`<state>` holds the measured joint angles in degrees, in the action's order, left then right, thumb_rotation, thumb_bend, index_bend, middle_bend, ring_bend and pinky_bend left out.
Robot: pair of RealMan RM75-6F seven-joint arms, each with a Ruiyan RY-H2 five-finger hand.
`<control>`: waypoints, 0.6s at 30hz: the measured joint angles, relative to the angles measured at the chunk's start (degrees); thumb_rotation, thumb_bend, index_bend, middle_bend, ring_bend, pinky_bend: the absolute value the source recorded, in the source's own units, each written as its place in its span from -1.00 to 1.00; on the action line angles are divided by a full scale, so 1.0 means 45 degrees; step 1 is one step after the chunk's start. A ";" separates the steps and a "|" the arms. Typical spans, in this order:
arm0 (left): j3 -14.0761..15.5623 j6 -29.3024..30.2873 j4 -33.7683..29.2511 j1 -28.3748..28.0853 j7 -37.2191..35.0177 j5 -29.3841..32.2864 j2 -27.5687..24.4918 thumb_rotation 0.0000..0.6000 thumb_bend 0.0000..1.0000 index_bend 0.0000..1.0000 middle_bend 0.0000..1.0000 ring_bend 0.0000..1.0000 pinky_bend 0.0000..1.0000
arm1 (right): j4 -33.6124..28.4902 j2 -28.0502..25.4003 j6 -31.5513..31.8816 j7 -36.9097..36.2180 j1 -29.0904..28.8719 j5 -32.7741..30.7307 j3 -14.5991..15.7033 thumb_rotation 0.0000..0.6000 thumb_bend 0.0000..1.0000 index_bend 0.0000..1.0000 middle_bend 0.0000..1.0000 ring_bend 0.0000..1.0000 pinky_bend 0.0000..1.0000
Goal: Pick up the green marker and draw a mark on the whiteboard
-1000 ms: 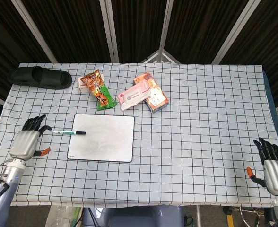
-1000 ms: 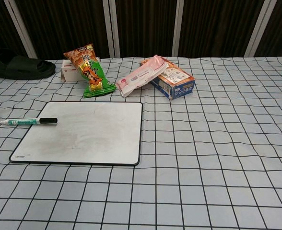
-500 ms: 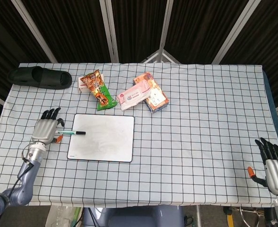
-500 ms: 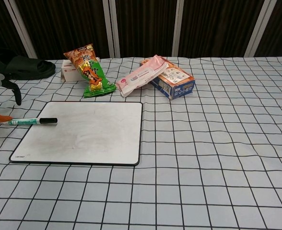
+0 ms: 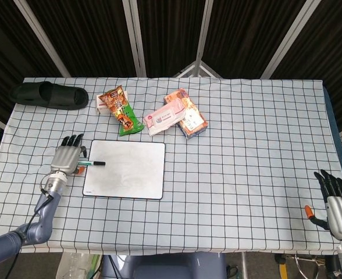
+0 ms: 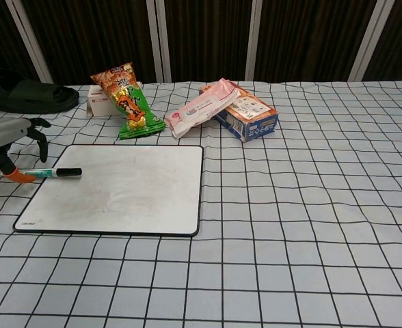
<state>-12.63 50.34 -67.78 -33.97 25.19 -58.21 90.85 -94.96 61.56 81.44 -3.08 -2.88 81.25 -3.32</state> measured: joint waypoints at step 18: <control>0.0090 -0.0139 0.0604 -0.0272 -0.0371 0.0196 0.0475 1.00 0.14 0.20 -0.91 -1.00 -1.00 | 0.0013 0.0009 0.0013 -0.0057 0.0025 -0.0015 -0.0013 1.00 -0.29 -1.00 -1.00 -1.00 -1.00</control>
<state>-12.23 49.71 -65.06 -35.20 23.52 -57.33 92.98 -94.90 61.61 81.49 -3.34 -2.77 81.18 -3.38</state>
